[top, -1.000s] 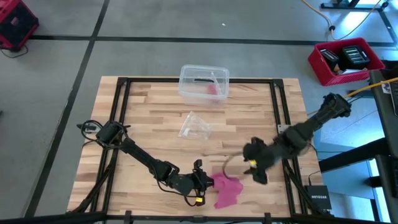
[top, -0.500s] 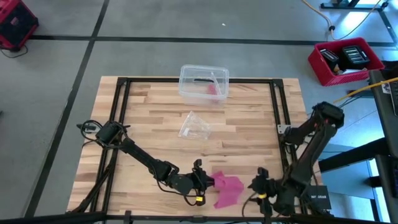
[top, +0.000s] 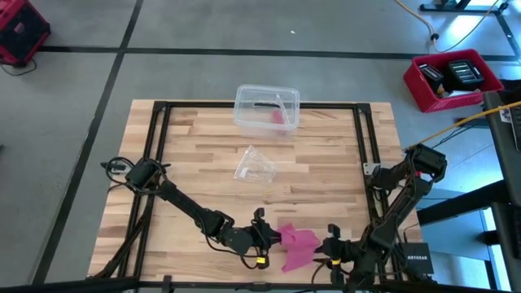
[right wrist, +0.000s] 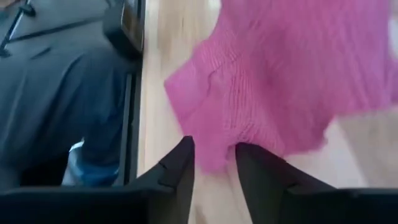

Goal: Roll bandage
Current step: Roll the pink bandage

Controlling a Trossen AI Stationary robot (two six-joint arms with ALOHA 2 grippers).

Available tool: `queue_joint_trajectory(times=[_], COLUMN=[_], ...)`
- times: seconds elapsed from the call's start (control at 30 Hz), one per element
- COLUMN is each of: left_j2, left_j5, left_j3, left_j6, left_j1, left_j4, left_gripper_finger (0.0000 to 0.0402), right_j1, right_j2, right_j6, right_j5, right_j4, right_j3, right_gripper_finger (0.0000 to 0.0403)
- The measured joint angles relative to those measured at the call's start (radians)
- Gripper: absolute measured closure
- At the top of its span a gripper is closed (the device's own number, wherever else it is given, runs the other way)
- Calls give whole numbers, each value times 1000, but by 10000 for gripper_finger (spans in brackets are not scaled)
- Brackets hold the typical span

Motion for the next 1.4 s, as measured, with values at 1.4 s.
queue_joint_trajectory(times=[1.4], left_j2=[0], left_j5=[0], left_j3=[0], left_j6=[47], left_j1=[-9], left_j4=[0], left_gripper_finger=[389], right_j1=[-389], right_j2=[-132], right_j6=[-232], right_j5=[512], right_j4=[-1393], right_j3=[726], right_gripper_finger=[399])
